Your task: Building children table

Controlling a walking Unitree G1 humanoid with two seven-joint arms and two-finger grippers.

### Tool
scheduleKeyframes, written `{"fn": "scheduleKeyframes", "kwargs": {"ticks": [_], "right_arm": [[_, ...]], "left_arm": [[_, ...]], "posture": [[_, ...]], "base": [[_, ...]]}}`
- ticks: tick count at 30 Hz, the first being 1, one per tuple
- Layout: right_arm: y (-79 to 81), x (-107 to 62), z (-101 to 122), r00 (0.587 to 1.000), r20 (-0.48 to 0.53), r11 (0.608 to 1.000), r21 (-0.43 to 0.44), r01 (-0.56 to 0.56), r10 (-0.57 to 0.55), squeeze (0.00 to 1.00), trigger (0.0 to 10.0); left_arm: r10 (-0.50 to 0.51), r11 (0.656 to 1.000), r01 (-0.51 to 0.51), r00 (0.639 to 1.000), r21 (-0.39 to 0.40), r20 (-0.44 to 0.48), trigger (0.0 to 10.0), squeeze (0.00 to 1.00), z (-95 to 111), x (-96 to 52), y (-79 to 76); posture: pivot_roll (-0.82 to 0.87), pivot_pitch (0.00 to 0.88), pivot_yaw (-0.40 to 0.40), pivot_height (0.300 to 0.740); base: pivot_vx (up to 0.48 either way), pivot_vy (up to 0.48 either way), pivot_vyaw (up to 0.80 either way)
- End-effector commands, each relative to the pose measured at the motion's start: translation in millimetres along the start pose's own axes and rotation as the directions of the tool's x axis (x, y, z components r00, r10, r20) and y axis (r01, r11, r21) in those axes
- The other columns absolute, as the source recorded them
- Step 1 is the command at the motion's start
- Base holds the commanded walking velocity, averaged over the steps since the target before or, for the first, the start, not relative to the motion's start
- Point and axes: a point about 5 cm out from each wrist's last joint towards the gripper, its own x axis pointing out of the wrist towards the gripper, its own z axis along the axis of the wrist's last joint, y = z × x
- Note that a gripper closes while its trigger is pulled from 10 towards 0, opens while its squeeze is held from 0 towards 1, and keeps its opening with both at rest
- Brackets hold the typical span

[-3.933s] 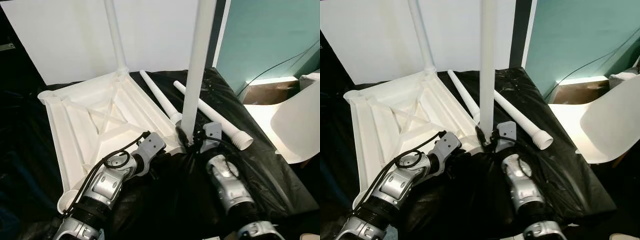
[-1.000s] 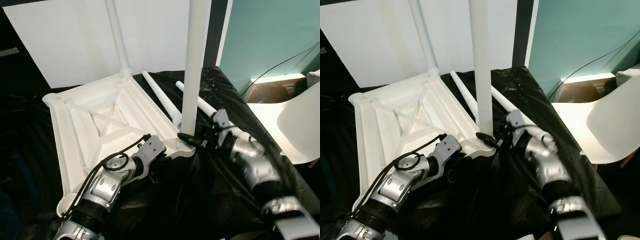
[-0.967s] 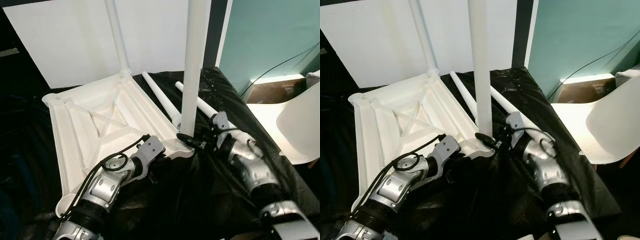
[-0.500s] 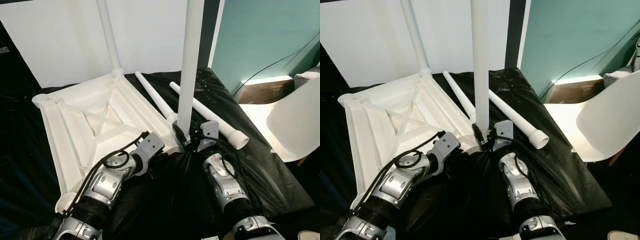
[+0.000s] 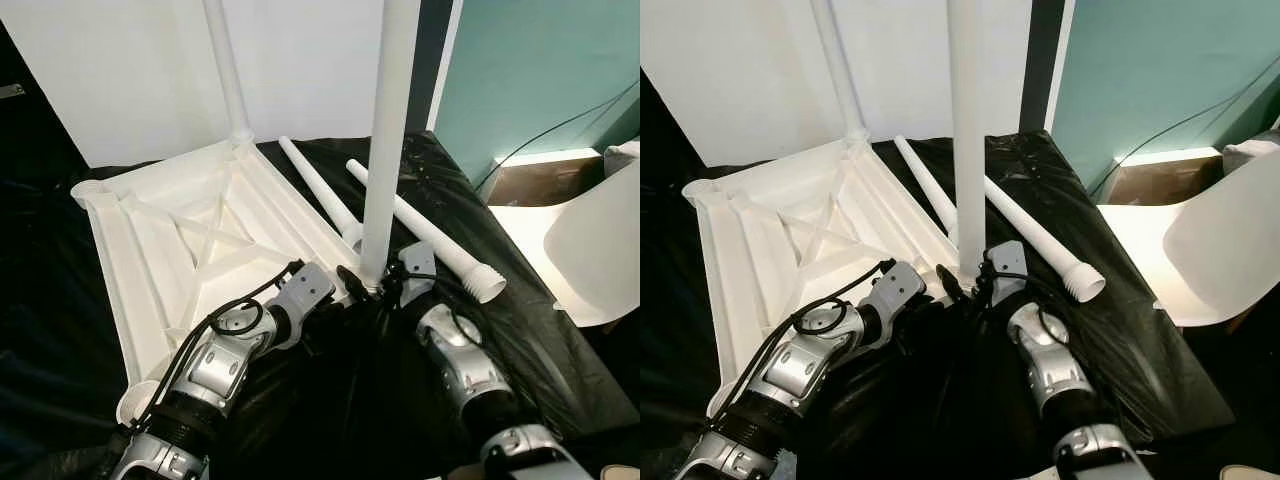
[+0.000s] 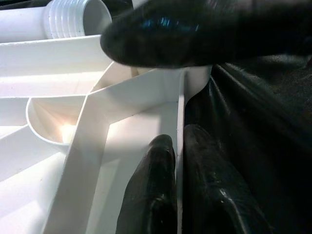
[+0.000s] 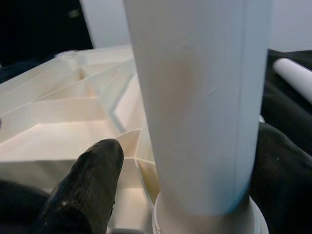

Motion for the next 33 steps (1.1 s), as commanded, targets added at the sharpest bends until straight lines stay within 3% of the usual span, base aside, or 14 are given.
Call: {"fn": "scheduleKeyframes", "kwargs": {"ticks": [1, 8, 9, 11, 12, 20, 22, 23, 24, 27, 28, 33], "right_arm": [[-3.4, 3.9, 4.5, 0.993, -0.011, 0.992, -0.045, -0.119, 0.119, 0.0, 10.0], [-17.4, 6.0, 8.0, 0.97, -0.085, 0.963, -0.127, -0.238, 0.228, 0.0, 10.0], [-18.5, 6.9, 8.0, 0.964, -0.098, 0.957, -0.13, -0.259, 0.247, 0.0, 3.7], [-18.5, 6.9, 8.0, 0.964, -0.098, 0.957, -0.13, -0.259, 0.247, 0.0, 3.7], [-18.5, 7.7, 7.9, 0.956, -0.11, 0.951, -0.122, -0.285, 0.273, 0.0, 0.0], [-17.2, 6.9, 4.1, 0.927, -0.137, 0.934, -0.027, -0.357, 0.35, 0.0, 0.0], [-19.2, 8.3, 6.3, 0.95, -0.093, 0.954, 0.001, -0.3, 0.298, 0.0, 0.0], [-23.7, 11.7, 11.7, 0.984, -0.02, 0.983, 0.048, -0.178, 0.179, 0.0, 0.0], [-29.8, 12.9, 18.2, 0.993, 0.075, 0.991, 0.11, 0.079, -0.088, 0.0, 0.0], [-29.8, 12.9, 18.2, 0.993, 0.075, 0.991, 0.11, 0.079, -0.088, 0.0, 0.0], [-26.7, 11.6, 15.4, 0.98, 0.079, 0.978, 0.119, 0.173, -0.183, 0.0, 0.0], [-6.0, 8.7, 6.4, 0.947, 0.074, 0.946, 0.118, 0.303, -0.313, 0.0, 0.0]], "left_arm": [[-0.065, 0.993, 0.051, 0.99, -0.108, -0.128, 10.0, 0.0, -36.9, 7.5, -18.0], [-0.064, 0.993, 0.05, 0.99, -0.109, -0.127, 10.0, 0.0, -37.2, 7.0, -17.4], [-0.063, 0.993, 0.049, 0.99, -0.109, -0.126, 10.0, 0.0, -37.0, 6.9, -17.1], [-0.063, 0.993, 0.049, 0.99, -0.109, -0.126, 10.0, 0.0, -37.0, 6.9, -17.1], [-0.061, 0.993, 0.047, 0.99, -0.109, -0.126, 10.0, 0.0, -36.9, 6.5, -16.8], [-0.052, 0.993, 0.038, 0.99, -0.109, -0.128, 10.0, 0.0, -37.6, 4.1, -15.5], [-0.05, 0.993, 0.036, 0.99, -0.11, -0.129, 10.0, 0.0, -37.9, 3.4, -15.2], [-0.047, 0.993, 0.033, 0.99, -0.11, -0.13, 10.0, 0.0, -38.2, 3.0, -14.7], [-0.042, 0.994, 0.028, 0.991, -0.11, -0.13, 10.0, 0.0, -37.7, 2.7, -13.4], [-0.042, 0.994, 0.028, 0.991, -0.11, -0.13, 10.0, 0.0, -37.7, 2.7, -13.4], [-0.04, 0.994, 0.026, 0.991, -0.11, -0.129, 10.0, 0.0, -37.3, 2.8, -12.8], [-0.038, 0.994, 0.025, 0.991, -0.108, -0.126, 10.0, 0.0, -36.0, 3.8, -12.9]], "posture": [[0.04, 0.0, 0.001, 0.74], [0.04, 0.0, -0.001, 0.74], [0.05, 0.0, 0.001, 0.74], [0.05, 0.0, 0.001, 0.74], [0.05, 0.0, 0.001, 0.74], [0.06, 0.0, -0.001, 0.74], [0.07, 0.0, -0.003, 0.74], [0.07, 0.0, -0.006, 0.74], [0.07, 0.0, -0.008, 0.74], [0.07, 0.0, -0.008, 0.74], [0.07, 0.0, -0.01, 0.74], [0.07, 0.0, -0.009, 0.74]], "base": [[0.0, 0.0, 0.0], [0.0, 0.0, 0.0], [0.0, 0.0, 0.0], [0.0, 0.0, 0.0], [0.0, 0.0, 0.0], [0.0, 0.0, 0.0], [0.0, 0.0, 0.0], [0.0, 0.0, 0.0], [0.0, 0.0, 0.0], [0.0, 0.0, 0.0], [0.0, 0.0, 0.0], [0.0, 0.0, 0.0]]}}
